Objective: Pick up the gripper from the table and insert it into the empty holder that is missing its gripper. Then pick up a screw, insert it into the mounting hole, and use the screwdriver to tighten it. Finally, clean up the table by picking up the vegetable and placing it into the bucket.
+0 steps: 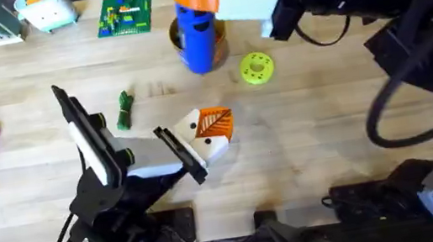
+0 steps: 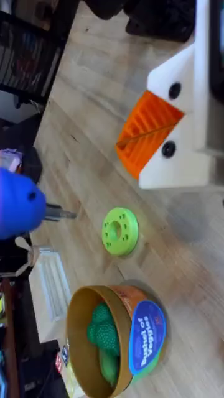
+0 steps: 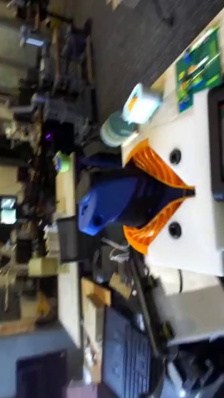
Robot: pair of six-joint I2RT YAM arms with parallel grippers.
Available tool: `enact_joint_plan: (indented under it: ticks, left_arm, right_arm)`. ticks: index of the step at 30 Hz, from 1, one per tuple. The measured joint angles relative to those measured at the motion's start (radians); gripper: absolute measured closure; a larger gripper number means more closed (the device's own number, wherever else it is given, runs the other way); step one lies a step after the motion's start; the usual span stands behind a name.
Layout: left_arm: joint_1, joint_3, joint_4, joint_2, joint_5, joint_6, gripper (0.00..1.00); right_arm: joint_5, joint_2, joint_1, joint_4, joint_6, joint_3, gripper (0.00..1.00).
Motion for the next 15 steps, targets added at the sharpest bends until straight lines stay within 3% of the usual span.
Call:
enact_joint_plan:
  ticks: [3,6,11,15]
  left_arm:
    - [0.000,0.000,0.000,0.000,0.000,0.000,0.989]
    - [0.000,0.000,0.000,0.000,0.000,0.000,0.989]
    - [0.000,0.000,0.000,0.000,0.000,0.000,0.989]
    - [0.000,0.000,0.000,0.000,0.000,0.000,0.989]
  right_arm:
    - [0.099,0.006,-0.086,-0.188,-0.172,0.000,0.978]
    - [0.304,0.043,-0.163,-0.324,-0.429,0.000,0.978]
    - [0.678,0.160,-0.248,-0.368,-0.887,0.000,0.978]
    - [0.838,0.254,-0.268,-0.381,-1.146,0.000,0.978]
